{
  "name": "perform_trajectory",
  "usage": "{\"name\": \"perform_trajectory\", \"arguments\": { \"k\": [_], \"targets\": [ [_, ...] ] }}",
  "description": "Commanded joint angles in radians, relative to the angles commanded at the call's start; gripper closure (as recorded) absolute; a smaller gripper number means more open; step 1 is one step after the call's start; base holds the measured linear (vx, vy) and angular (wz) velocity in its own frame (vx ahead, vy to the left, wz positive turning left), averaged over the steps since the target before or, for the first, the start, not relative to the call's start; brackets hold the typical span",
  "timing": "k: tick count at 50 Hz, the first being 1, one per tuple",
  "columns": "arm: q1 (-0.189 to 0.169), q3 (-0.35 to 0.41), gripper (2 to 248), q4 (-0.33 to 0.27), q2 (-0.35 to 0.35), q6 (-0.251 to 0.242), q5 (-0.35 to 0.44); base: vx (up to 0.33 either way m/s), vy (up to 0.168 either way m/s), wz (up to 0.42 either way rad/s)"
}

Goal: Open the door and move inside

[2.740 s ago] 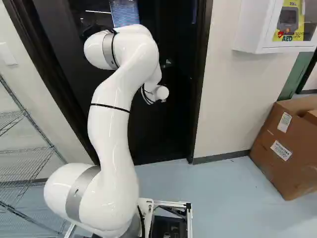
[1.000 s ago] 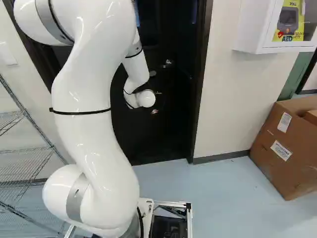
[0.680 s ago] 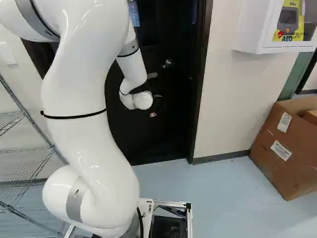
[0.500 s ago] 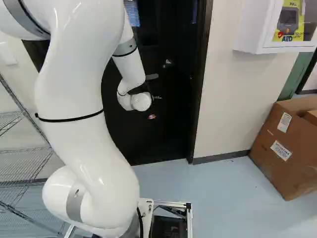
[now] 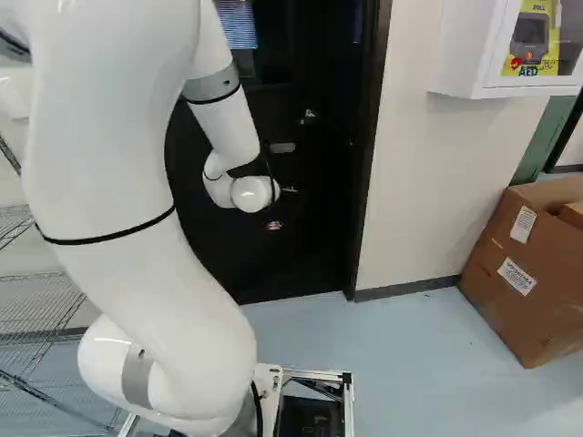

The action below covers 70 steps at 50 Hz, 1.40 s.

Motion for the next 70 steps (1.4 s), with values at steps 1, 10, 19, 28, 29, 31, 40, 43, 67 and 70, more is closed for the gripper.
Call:
{"name": "perform_trajectory", "arguments": {
  "k": [1,10,19,28,29,31,40,43,67,70],
  "targets": [
    [0.0,0.005,3,0.005,0.005,0.0,-0.002,0.0,0.0,0.0],
    [0.002,0.055,3,0.043,0.05,0.0,-0.018,0.0,0.0,0.0],
    [0.007,0.102,3,0.073,0.094,0.0,-0.031,0.0,0.0,0.0],
    [0.011,0.15,3,0.095,0.141,0.0,-0.038,0.0,0.0,0.0],
    [0.011,0.155,3,0.096,0.146,0.0,-0.038,0.0,0.0,0.0],
    [0.011,0.166,3,0.098,0.157,0.0,-0.039,0.0,0.0,0.0],
    [0.014,0.215,3,0.1,0.206,0.0,-0.039,0.0,0.0,0.0],
    [0.014,0.231,3,0.1,0.223,0.0,-0.039,0.0,0.0,0.0],
    [0.016,0.278,3,0.1,0.272,0.0,-0.039,0.0,0.0,0.0],
    [0.016,0.278,3,0.1,0.272,0.0,-0.039,0.0,0.0,0.0]
  ]
}}
